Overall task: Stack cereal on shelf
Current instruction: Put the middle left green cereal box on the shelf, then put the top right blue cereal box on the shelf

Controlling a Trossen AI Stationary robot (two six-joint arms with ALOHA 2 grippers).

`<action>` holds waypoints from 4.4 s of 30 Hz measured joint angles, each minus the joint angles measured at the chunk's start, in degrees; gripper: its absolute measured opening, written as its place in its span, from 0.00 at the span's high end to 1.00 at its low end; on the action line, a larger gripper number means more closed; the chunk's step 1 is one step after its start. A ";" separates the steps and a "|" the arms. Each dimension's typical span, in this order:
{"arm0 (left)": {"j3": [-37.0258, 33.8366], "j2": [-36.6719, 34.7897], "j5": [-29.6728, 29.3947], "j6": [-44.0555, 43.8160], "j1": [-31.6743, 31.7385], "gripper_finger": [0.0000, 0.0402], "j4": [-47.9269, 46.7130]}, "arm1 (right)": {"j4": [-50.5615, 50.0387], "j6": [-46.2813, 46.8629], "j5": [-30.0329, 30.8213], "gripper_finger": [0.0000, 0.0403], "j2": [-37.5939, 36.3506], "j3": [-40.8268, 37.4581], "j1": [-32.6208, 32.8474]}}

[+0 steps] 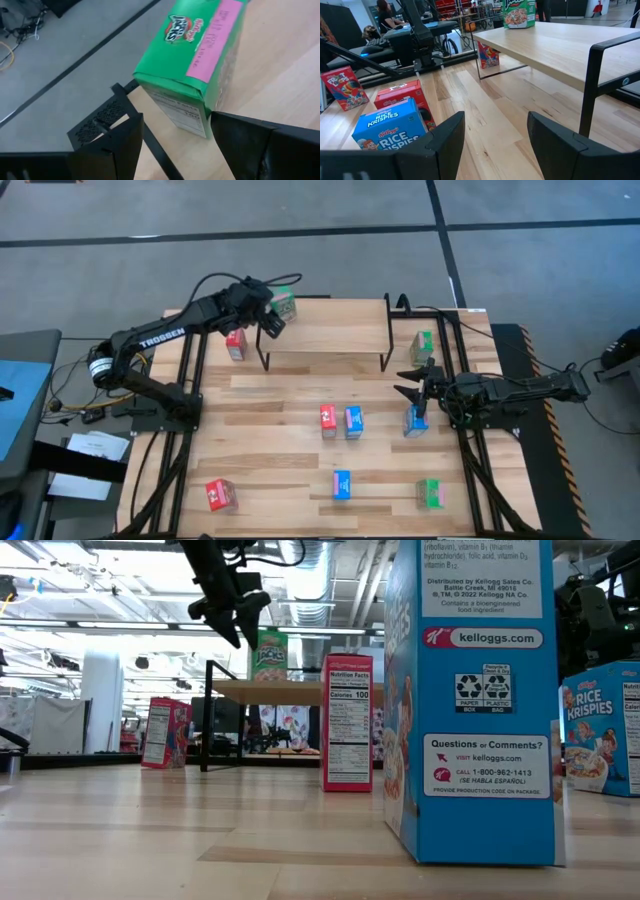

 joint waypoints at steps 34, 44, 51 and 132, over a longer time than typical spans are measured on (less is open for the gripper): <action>0.04 -0.17 8.11 -3.60 1.35 0.44 -3.09 | -0.01 0.01 -0.01 0.41 0.02 0.01 -0.01; 0.11 1.29 10.00 -15.41 -0.75 0.44 -3.96 | 0.01 0.00 0.00 0.41 0.02 0.01 0.00; 0.11 6.33 9.46 -15.68 -0.74 0.44 -2.02 | -0.01 0.00 -0.01 0.41 0.01 0.00 0.00; 0.04 7.03 17.08 -16.52 -3.11 0.56 7.20 | 0.01 0.00 0.00 0.41 0.00 0.02 0.01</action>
